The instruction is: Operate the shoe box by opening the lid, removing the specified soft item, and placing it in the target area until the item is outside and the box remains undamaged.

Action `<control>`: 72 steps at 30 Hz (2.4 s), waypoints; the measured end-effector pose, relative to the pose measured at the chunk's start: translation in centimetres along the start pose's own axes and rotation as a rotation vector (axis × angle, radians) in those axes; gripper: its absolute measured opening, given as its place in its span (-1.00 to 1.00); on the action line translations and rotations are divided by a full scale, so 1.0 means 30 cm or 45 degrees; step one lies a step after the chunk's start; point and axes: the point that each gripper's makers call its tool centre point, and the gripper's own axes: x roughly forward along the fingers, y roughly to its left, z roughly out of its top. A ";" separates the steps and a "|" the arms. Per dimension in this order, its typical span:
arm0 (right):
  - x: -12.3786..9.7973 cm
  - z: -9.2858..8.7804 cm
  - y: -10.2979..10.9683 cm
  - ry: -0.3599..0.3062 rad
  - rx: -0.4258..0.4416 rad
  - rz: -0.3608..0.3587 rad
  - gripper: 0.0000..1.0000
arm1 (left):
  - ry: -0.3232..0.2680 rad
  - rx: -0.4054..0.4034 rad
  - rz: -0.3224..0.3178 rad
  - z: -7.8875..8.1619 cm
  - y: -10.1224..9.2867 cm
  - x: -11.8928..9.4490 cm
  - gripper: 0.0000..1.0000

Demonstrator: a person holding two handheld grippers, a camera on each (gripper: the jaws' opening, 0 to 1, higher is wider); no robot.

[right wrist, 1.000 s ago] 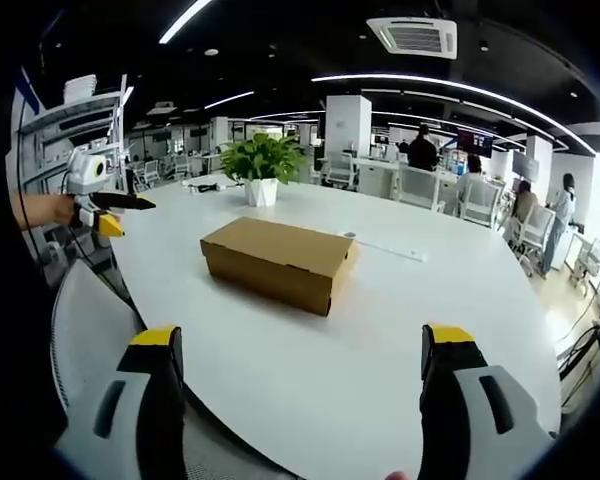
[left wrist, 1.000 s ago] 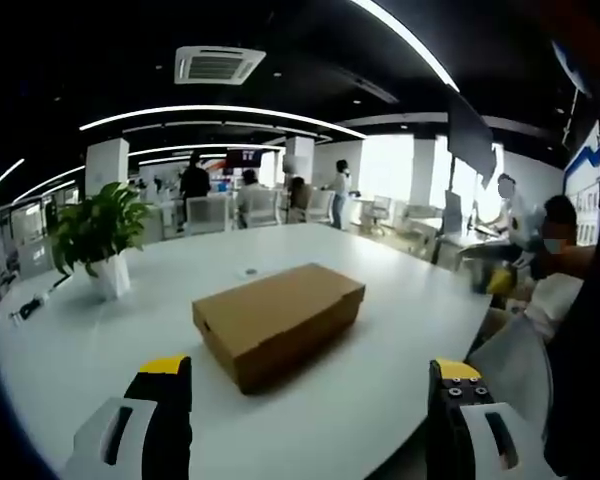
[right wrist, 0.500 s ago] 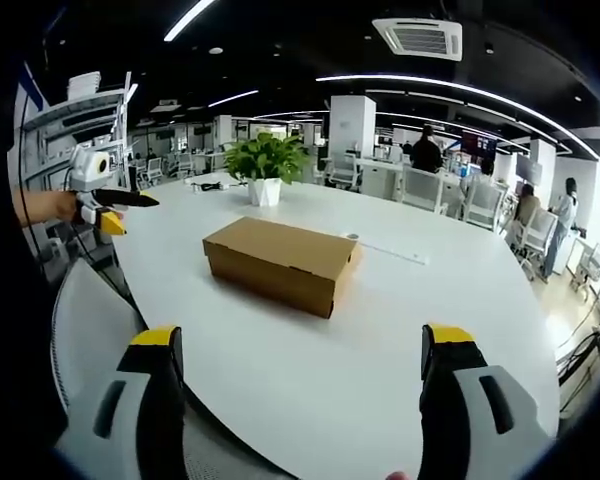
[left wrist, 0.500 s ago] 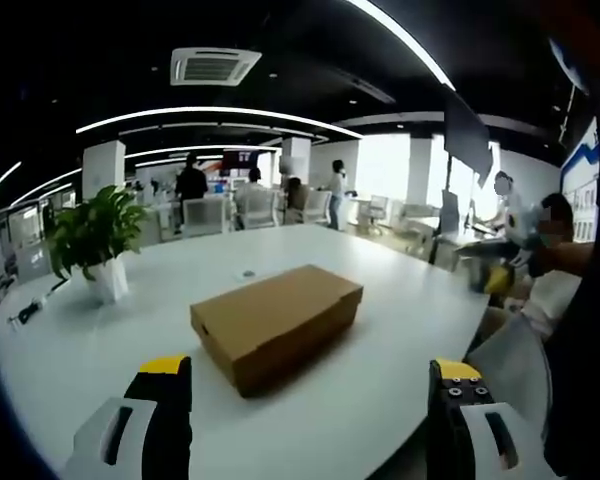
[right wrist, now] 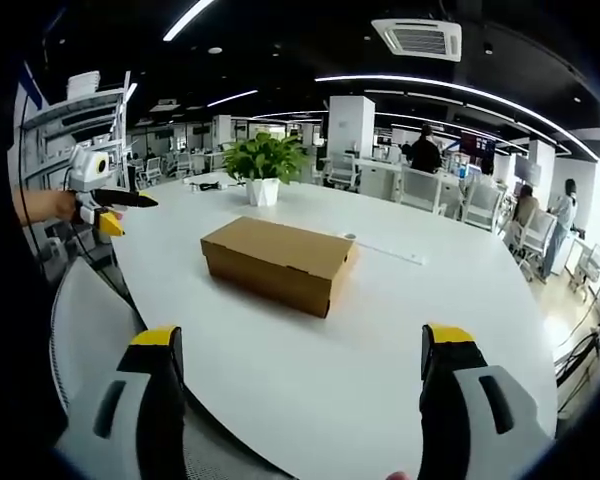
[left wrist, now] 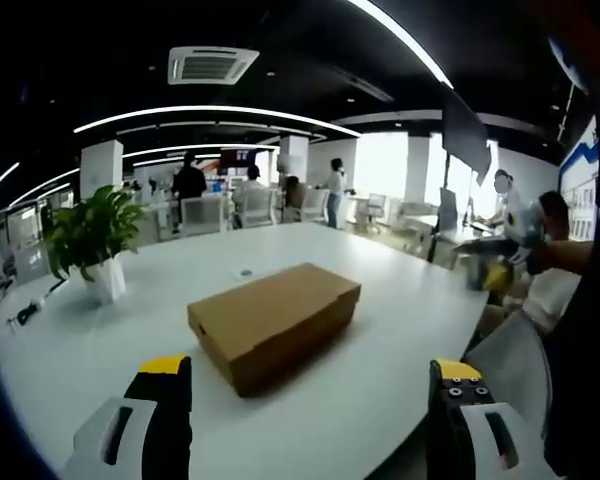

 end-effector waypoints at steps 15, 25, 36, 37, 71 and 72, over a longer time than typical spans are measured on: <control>0.007 -0.005 -0.016 0.012 -0.003 0.014 0.85 | 0.009 -0.003 0.022 -0.013 0.020 -0.007 1.00; 0.034 -0.011 -0.041 0.019 -0.022 0.032 0.82 | 0.004 -0.012 0.041 -0.011 0.035 0.009 0.99; 0.094 -0.005 -0.075 0.014 -0.044 0.076 0.75 | 0.034 -0.019 0.067 -0.071 0.089 0.032 0.97; 0.101 -0.004 -0.080 0.016 -0.047 0.081 0.75 | 0.037 -0.018 0.068 -0.076 0.094 0.034 0.97; 0.327 -0.024 -0.186 0.064 -0.179 0.272 0.68 | 0.055 -0.014 0.098 -0.068 0.145 0.188 0.84; 0.338 -0.023 -0.187 0.063 -0.186 0.278 0.68 | 0.057 -0.015 0.099 -0.069 0.146 0.191 0.83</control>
